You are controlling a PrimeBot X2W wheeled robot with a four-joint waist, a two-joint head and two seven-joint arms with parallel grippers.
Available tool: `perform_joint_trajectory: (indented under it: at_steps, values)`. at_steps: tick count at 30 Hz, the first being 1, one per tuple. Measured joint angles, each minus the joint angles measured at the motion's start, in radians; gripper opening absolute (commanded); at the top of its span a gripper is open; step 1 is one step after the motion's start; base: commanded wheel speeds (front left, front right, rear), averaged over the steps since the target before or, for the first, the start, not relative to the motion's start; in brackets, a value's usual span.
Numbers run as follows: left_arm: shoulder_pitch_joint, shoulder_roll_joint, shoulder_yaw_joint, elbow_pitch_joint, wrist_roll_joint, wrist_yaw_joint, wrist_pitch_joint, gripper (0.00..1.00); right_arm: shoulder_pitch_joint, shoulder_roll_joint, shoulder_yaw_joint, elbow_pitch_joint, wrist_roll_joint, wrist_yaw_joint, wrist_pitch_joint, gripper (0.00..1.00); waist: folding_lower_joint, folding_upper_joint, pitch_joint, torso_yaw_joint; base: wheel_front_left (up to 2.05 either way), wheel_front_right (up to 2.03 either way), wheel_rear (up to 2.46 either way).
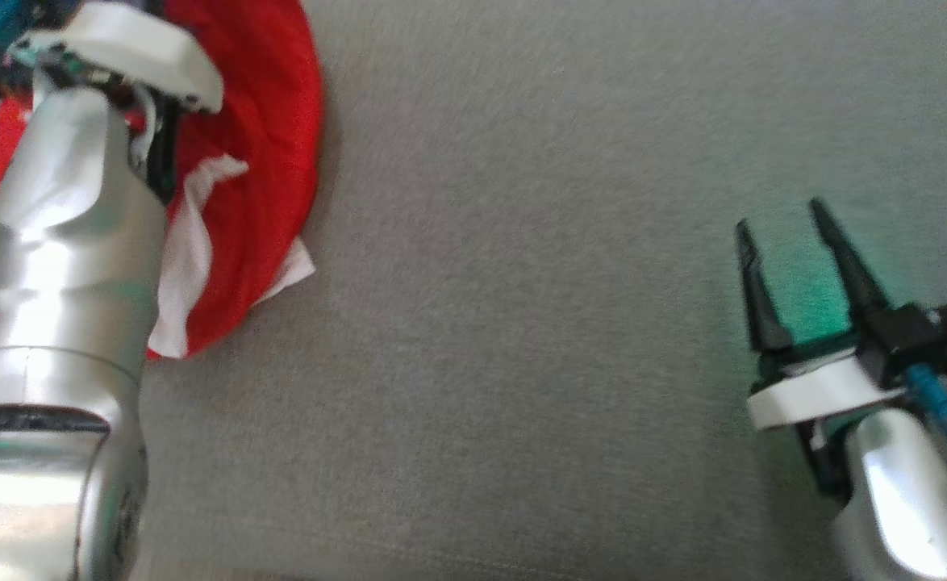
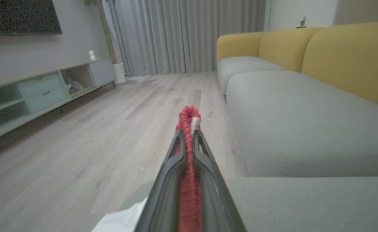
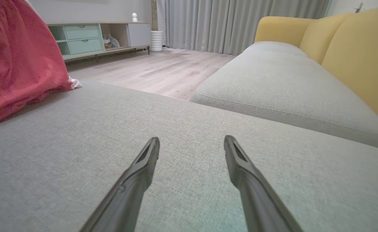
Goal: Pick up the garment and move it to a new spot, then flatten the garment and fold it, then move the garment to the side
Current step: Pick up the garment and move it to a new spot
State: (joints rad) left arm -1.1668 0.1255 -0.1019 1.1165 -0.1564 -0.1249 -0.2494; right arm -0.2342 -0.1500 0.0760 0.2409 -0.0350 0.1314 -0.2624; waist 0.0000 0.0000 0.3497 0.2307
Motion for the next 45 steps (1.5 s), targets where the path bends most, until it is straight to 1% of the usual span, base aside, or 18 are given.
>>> perform_joint_trajectory:
  at_steps: [4,8,9,11,13,14,17,22,26,29,31,32,33,34,36,39,41,45]
  values:
    - [-0.011,-0.002,-0.153,-0.118,-0.022,-0.002,-0.004,0.0,0.058,0.051,0.011,0.003,0.01,0.0,0.0,1.0,-0.0003,0.0,-0.085,-0.058,0.0,0.0,0.0]
    - [-0.011,0.009,-0.317,-0.224,-0.145,-0.007,-0.007,0.0,0.122,0.079,0.015,0.01,0.018,0.0,0.003,1.0,-0.0002,0.0,-0.155,-0.154,0.0,0.0,0.0]
    - [-0.011,0.009,-0.317,-0.224,-0.145,-0.007,-0.007,0.0,0.122,0.079,0.015,0.01,0.018,0.0,0.003,1.0,-0.0002,0.0,-0.155,-0.154,0.0,0.0,0.0]
    - [-0.011,0.028,-0.38,-0.275,-0.204,-0.007,0.0,0.0,0.152,0.085,0.013,0.013,0.027,0.0,0.003,1.0,-0.0003,0.0,-0.187,-0.206,0.0,0.0,0.0]
    - [-0.011,0.051,-0.423,-0.316,-0.26,-0.007,0.009,0.0,0.177,0.089,0.012,0.015,0.036,0.0,0.003,1.0,-0.0002,0.0,-0.218,-0.262,0.0,0.0,0.0]
    - [-0.012,0.067,-0.463,-0.34,-0.31,-0.007,0.021,0.0,0.195,0.092,0.02,0.015,0.048,0.0,0.003,1.0,-0.0002,0.0,-0.246,-0.319,0.0,0.0,0.0]
    - [-0.02,0.079,-0.514,-0.363,-0.371,-0.007,0.03,0.0,0.208,0.096,0.042,0.011,0.086,0.0,0.003,1.0,-0.0003,0.0,-0.285,-0.401,0.0,0.0,0.0]
    - [-0.021,0.075,-0.587,-0.37,-0.429,-0.007,0.038,0.0,0.208,0.1,0.051,-0.006,0.106,0.0,0.003,1.0,-0.0002,0.0001,-0.332,-0.515,0.0,0.0,0.0]
    - [0.039,0.06,-0.665,-0.38,-0.479,-0.007,0.038,0.0,0.208,0.1,0.052,-0.027,0.124,0.0,0.003,1.0,-0.0003,0.0001,-0.345,-0.568,0.0,0.0,0.0]
    - [0.176,0.035,-0.751,-0.402,-0.526,-0.007,0.037,0.0,0.209,0.1,0.051,-0.037,0.141,0.0,0.003,1.0,0.0,0.0001,-0.329,-0.571,0.0,0.0,0.0]
    - [0.302,0.026,-0.811,-0.4,-0.549,-0.007,0.035,0.0,0.212,0.1,0.047,-0.039,0.141,0.0,0.003,1.0,0.0003,0.0,-0.318,-0.555,0.0,0.0,0.0]
    - [0.368,0.024,-0.831,-0.388,-0.566,-0.007,0.028,0.16,0.213,0.101,0.046,-0.039,0.141,0.0,0.003,1.0,0.0003,0.0,-0.314,-0.545,0.0,0.0,0.0]
    - [0.431,0.023,-0.845,-0.371,-0.584,-0.007,0.027,0.6,0.216,0.101,0.044,-0.039,0.141,0.0,0.003,1.0,0.0002,0.0,-0.31,-0.534,0.0,0.0,0.0]
    - [0.489,0.02,-0.856,-0.352,-0.595,-0.007,0.024,1.0,0.225,0.101,0.041,-0.039,0.141,0.0,0.003,1.0,0.0002,0.0,-0.308,-0.523,0.0,0.0,0.0]
    - [0.575,0.015,-0.859,-0.309,-0.609,-0.005,0.014,1.0,0.239,0.102,0.036,-0.034,0.141,0.0,0.003,1.0,0.0003,0.0,-0.306,-0.499,0.0,0.0,0.0]
    - [0.653,-0.003,-0.825,-0.294,-0.607,0.043,0.005,1.0,0.255,0.103,0.013,-0.029,0.139,0.0,0.003,1.0,0.0001,0.0001,-0.314,-0.461,0.0,0.0,0.0]
    - [0.697,-0.016,-0.755,-0.361,-0.573,0.091,0.0,1.0,0.27,0.103,-0.005,-0.03,0.136,0.0,0.003,1.0,0.0001,0.0,-0.326,-0.434,0.0,0.0,0.0]
    - [0.835,-0.025,-0.583,-0.543,-0.465,0.166,0.0,1.0,0.324,0.104,-0.024,-0.029,0.119,0.0,0.004,1.0,0.0,0.0,-0.355,-0.372,0.0,0.0,0.0]
